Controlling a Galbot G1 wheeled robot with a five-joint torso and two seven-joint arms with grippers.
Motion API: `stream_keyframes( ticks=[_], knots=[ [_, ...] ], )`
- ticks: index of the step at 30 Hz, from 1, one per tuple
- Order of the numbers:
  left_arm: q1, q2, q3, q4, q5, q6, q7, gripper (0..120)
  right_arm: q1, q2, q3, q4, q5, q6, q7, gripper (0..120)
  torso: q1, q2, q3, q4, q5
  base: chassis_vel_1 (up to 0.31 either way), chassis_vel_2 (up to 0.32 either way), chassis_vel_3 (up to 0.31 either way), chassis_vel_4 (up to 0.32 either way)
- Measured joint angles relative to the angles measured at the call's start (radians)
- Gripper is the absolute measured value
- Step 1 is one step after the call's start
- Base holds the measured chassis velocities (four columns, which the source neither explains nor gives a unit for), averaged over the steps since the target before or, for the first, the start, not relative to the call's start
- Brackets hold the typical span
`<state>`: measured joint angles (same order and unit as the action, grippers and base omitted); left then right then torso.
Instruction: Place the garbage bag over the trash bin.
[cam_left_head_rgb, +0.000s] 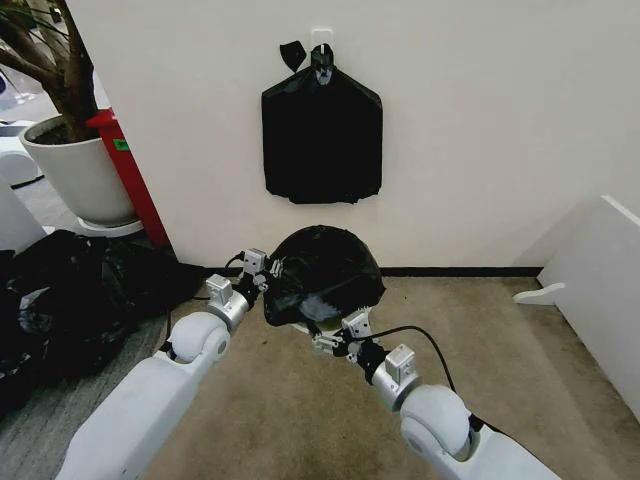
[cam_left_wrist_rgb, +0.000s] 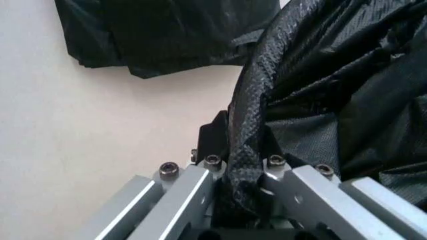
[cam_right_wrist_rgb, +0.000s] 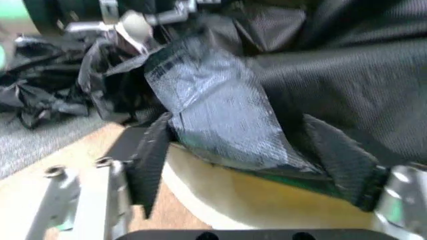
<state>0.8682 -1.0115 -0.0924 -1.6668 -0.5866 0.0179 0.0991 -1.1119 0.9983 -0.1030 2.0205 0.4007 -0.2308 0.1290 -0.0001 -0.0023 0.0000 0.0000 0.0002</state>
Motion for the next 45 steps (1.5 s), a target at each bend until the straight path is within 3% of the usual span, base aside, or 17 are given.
stream_keyframes(
  ticks=[10,15,19,25,29,45],
  knots=[
    [-0.005,-0.001,0.003,0.005,0.0,0.0,-0.002,1,-0.005,-0.012,0.002,0.006,0.038,-0.016,-0.022,35,0.0,0.0,0.0,-0.0001,0.0001,0.0,0.0,0.0,0.0],
    [-0.005,0.004,0.003,0.004,-0.006,0.003,-0.003,1,-0.017,-0.022,0.013,-0.018,-0.015,0.055,-0.076,19,0.0,0.0,0.0,0.0,0.0001,0.0,0.0,0.0,0.0],
    [-0.003,0.008,-0.004,-0.005,-0.026,0.012,-0.006,1,-0.028,-0.03,0.027,-0.066,-0.066,0.185,-0.168,1,0.0,0.0,0.0,0.0,0.0001,0.0,0.0,0.0,0.0],
    [0.002,0.016,-0.023,-0.029,-0.075,0.033,-0.01,1,-0.033,-0.036,0.062,-0.185,-0.104,0.406,-0.382,0,0.0,0.0,0.0,-0.0001,0.0001,0.0,0.0,0.0,0.0],
    [0.005,0.02,-0.029,-0.041,-0.097,0.041,-0.017,1,-0.038,-0.035,0.075,-0.235,-0.123,0.466,-0.445,0,0.0,0.0,0.0,0.0,0.0002,0.0,0.0,0.0,0.0],
    [0.027,0.033,-0.037,-0.089,-0.139,0.066,-0.02,1,-0.037,-0.025,0.213,-0.376,-0.365,0.646,-0.474,0,0.0,0.0,0.0,-0.0002,0.0,0.0,0.0,0.0,0.0]
  ],
)
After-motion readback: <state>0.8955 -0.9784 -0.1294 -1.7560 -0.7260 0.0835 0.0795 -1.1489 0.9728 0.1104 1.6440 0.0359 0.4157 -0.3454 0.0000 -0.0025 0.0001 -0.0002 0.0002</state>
